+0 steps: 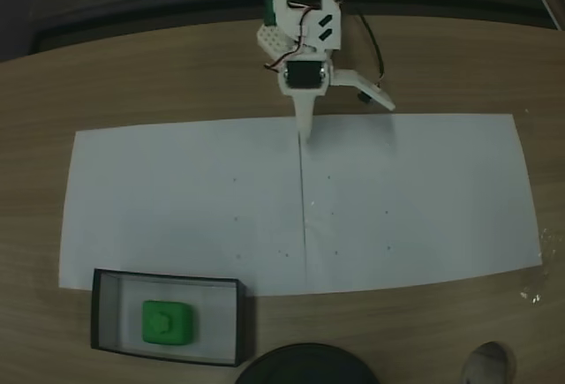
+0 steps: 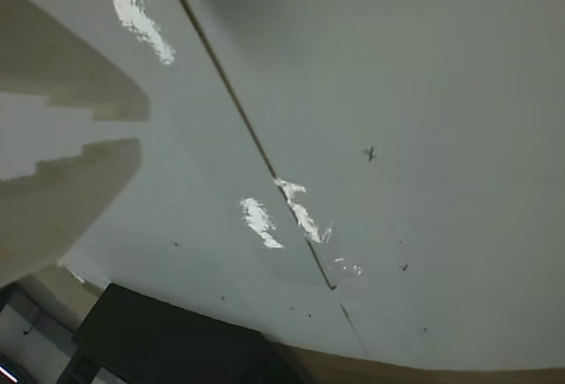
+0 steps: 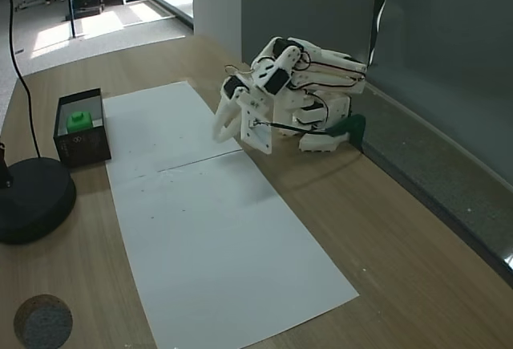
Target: Grab a green square and put it in the box.
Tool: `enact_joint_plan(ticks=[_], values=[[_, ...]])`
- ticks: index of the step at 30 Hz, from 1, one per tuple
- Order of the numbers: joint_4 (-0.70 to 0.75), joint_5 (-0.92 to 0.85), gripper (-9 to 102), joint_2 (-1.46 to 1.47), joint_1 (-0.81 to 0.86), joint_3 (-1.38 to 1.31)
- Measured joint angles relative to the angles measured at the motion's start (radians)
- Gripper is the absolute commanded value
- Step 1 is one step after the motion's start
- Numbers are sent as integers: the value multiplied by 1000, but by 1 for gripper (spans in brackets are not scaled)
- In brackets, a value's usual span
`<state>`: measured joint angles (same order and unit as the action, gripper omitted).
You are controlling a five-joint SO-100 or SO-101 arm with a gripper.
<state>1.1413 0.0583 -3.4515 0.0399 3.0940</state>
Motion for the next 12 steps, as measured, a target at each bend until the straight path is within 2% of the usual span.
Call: enact_joint_plan(ticks=[4,12], values=[[130,0,0,0,-72,-29],[137,-3,0,0,-95,-34]])
